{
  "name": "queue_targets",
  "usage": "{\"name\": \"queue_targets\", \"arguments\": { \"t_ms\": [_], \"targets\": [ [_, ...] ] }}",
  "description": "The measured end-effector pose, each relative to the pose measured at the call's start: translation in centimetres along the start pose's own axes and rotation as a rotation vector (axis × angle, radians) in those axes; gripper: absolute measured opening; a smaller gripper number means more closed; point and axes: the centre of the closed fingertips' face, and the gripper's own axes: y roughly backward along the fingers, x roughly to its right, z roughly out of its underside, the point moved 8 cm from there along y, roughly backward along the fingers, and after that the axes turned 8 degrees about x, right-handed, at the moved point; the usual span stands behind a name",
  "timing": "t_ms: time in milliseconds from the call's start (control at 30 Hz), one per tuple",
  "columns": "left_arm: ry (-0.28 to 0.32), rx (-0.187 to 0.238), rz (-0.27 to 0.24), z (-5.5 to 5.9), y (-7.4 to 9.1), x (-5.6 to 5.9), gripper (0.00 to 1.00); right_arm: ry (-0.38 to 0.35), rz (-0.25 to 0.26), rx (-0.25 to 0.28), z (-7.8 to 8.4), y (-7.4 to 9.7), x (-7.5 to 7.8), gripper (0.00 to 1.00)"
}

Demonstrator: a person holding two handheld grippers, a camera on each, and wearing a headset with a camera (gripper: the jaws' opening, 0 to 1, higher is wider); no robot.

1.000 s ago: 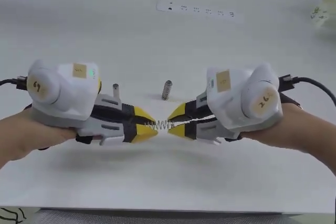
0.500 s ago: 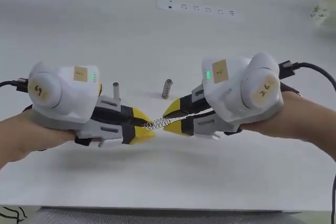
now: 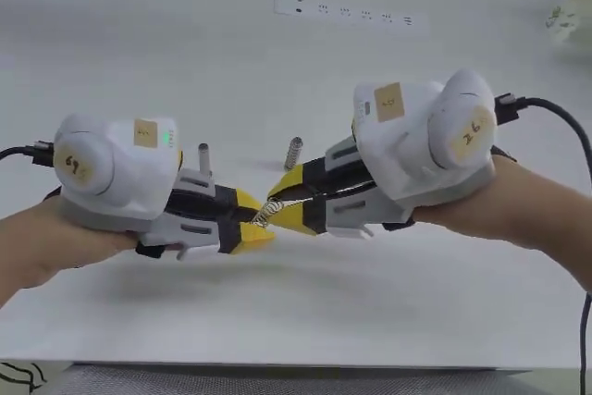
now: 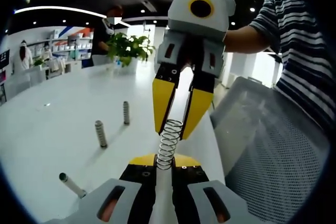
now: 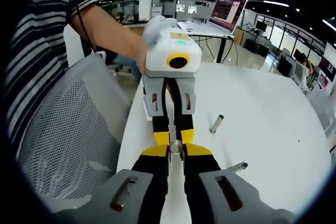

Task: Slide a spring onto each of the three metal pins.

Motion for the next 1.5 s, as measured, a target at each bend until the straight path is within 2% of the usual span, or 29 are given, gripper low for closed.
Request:
{"name": "queue_targets", "arguments": {
  "t_ms": [467,1000,1500],
  "targets": [
    [-0.004,0.006,-0.019,0.0,0.2,0.0,0.02,-0.014,0.026,0.035,-0.5,-0.2,-0.2,0.07],
    [-0.012,-0.014,-0.017,0.2,0.4,0.0,0.02,0.022,0.042,0.040,-0.5,-0.8,-0.3,0.07],
    [-0.013,-0.015,-0.017,0.2,0.5,0.1,0.02,-0.002,0.059,0.079,-0.5,-1.1,-0.6,0.07]
  ]
}}
